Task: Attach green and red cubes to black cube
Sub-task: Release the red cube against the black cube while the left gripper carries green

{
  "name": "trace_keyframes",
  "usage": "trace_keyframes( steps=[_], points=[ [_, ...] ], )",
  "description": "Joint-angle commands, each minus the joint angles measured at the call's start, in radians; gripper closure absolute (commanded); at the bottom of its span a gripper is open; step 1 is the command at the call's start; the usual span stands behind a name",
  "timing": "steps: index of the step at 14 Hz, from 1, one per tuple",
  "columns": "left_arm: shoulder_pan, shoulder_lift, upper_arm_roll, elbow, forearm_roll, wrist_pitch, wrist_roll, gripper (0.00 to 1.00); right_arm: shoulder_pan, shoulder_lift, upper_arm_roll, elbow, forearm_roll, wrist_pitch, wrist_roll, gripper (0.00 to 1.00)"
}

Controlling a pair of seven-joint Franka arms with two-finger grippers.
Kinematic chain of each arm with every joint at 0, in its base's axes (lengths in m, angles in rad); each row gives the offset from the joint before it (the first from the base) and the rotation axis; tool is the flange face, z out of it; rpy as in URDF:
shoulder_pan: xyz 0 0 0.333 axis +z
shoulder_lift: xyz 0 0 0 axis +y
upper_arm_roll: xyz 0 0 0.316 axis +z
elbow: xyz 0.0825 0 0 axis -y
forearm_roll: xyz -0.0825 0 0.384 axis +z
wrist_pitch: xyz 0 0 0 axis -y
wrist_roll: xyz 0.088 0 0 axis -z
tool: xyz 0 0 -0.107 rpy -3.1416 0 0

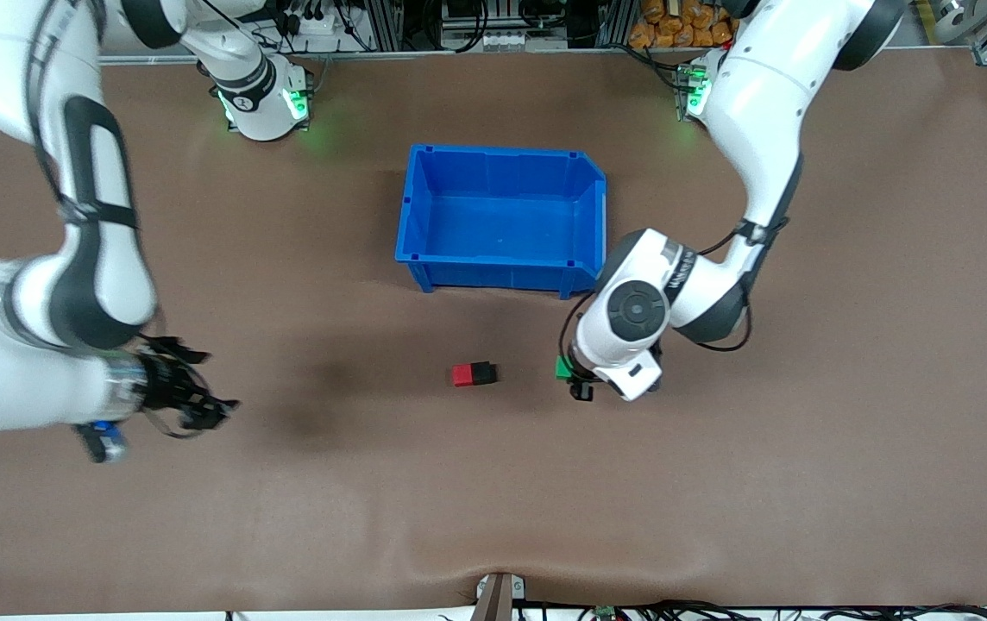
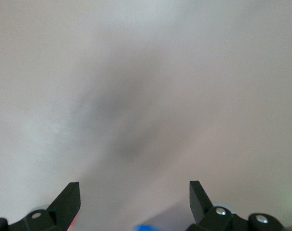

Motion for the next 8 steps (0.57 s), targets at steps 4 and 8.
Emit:
trace_keyframes(
  steps=[4,8],
  points=[
    [-0.066,0.106,0.009,0.056,-0.015,0.124,-0.092,1.00,-0.115,-0.329,0.018,-0.111,-0.140,-0.195,-0.531,0.00],
    [-0.098,0.129,0.009,0.056,-0.015,0.129,-0.103,1.00,-0.123,-0.587,0.019,-0.315,-0.255,-0.120,-0.788,0.00]
  ],
)
